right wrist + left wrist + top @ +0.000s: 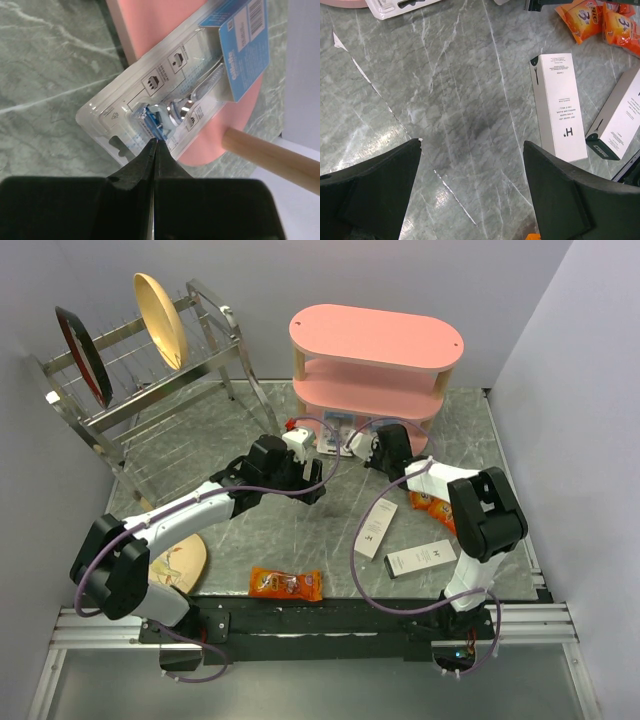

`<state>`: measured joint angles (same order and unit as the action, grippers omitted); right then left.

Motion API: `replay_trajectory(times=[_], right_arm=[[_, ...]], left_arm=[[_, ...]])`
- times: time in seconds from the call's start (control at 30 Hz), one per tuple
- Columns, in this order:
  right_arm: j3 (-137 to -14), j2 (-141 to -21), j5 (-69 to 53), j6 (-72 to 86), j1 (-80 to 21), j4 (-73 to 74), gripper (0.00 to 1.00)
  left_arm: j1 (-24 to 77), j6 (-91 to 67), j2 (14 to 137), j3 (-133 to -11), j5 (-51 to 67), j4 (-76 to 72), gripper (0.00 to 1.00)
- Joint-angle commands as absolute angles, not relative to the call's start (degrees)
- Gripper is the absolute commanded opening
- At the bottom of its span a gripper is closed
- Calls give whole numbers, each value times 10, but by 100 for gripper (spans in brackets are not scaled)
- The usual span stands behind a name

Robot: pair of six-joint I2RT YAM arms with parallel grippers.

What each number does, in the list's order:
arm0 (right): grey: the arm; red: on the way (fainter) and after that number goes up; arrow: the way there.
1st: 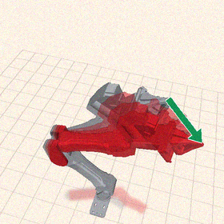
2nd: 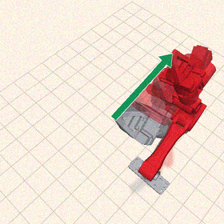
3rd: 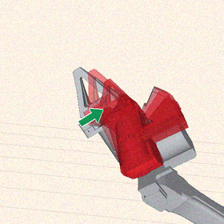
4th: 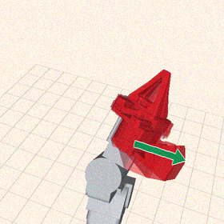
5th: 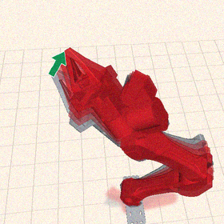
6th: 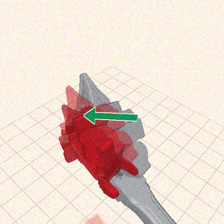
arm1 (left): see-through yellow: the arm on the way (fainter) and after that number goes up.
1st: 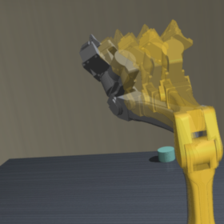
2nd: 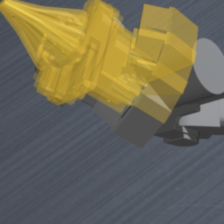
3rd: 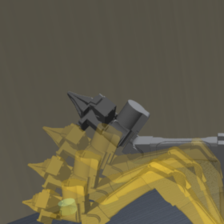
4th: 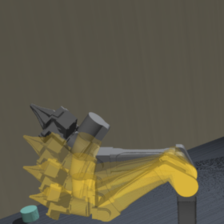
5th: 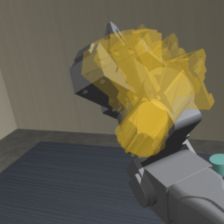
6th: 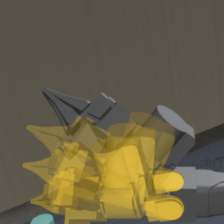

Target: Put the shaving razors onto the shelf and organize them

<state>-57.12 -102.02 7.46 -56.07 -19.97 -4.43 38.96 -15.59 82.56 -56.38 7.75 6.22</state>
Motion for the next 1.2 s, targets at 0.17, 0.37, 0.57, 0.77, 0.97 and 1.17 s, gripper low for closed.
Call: replay_trajectory(times=[0.17, 0.37, 0.57, 0.77, 0.97, 1.17], right_arm=[[-608, -1048, 70, -577, -202, -77, 0], [-626, -1066, 69, -577, -211, -76, 0], [-635, -1071, 64, -575, -216, -62, 0], [-621, -1044, 62, -552, -222, -66, 0], [-627, -1033, 62, -538, -229, -50, 0], [-629, -1013, 42, -514, -227, 1, 0]], left_arm=[[389, -154, 827, -586, 83, 37, 89], [389, -154, 829, -585, 83, 36, 89], [389, -156, 830, -586, 83, 34, 89], [389, -158, 833, -587, 85, 31, 89], [389, -163, 837, -591, 91, 29, 89], [389, -160, 833, -591, 86, 30, 89]])
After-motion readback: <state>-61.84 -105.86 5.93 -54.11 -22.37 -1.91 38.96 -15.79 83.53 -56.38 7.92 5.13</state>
